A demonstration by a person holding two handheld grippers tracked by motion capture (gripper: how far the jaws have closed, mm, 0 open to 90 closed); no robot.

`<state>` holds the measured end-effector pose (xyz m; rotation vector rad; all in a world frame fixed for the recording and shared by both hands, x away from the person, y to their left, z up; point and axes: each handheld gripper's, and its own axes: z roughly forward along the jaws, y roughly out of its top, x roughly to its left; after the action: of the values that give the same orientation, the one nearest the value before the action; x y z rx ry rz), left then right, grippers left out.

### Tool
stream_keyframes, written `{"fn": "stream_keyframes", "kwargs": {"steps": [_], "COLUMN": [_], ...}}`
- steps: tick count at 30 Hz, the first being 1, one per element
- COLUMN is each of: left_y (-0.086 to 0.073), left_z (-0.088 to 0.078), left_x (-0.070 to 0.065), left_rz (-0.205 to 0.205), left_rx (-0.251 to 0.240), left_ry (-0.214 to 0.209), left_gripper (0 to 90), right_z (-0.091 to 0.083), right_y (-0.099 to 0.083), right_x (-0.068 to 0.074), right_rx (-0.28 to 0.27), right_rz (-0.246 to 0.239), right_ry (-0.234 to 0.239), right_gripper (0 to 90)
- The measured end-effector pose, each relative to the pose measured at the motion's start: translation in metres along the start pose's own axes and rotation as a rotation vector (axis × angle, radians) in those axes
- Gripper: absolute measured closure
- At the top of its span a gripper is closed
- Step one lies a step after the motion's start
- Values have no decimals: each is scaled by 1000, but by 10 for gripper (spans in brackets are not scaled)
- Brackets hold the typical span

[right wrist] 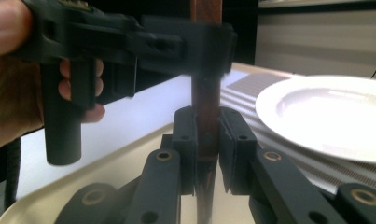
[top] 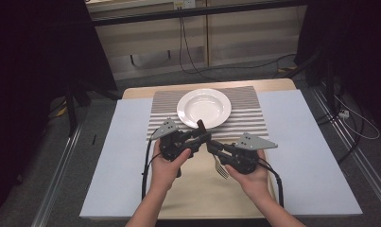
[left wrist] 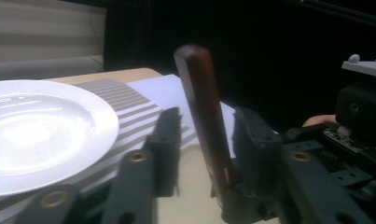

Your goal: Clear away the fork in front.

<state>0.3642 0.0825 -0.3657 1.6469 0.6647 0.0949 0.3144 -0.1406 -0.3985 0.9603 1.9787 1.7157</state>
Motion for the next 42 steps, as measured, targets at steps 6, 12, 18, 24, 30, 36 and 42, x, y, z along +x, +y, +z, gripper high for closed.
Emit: {"fn": "stream_keyframes", "kwargs": {"steps": [6,12,18,24,30,36,42], "left_y": [5,11,13,9,7,8,6], "left_z": [-7,-29,-50,-65,-73,-79,-85], "left_x": [0,12,23,30,34,36,38], "left_rz": [-16,-22,-38,-58,-56,-63,-64], "left_rx": [2,6,52,81,117,125,137], "left_ry": [-46,-43,-67,-66,-63,-64,-58], "left_gripper": [783,787,787,787,787,788,788], "right_z": [0,-11,-26,-42,-56,-64,-73], "right_y": [0,-3,-9,-13,-18,-23,-25], "right_x": [5,-1,-16,-28,-37,-45,-50], "right_rx": [-21,-4,20,8,3,-7,-7], "right_rz": [-37,-51,-55,-62,-67,-42,-33], "right_ry": [1,-14,-72,-136,-167,-189,-209], "right_gripper": [772,604,450,317,272,246,222]}}
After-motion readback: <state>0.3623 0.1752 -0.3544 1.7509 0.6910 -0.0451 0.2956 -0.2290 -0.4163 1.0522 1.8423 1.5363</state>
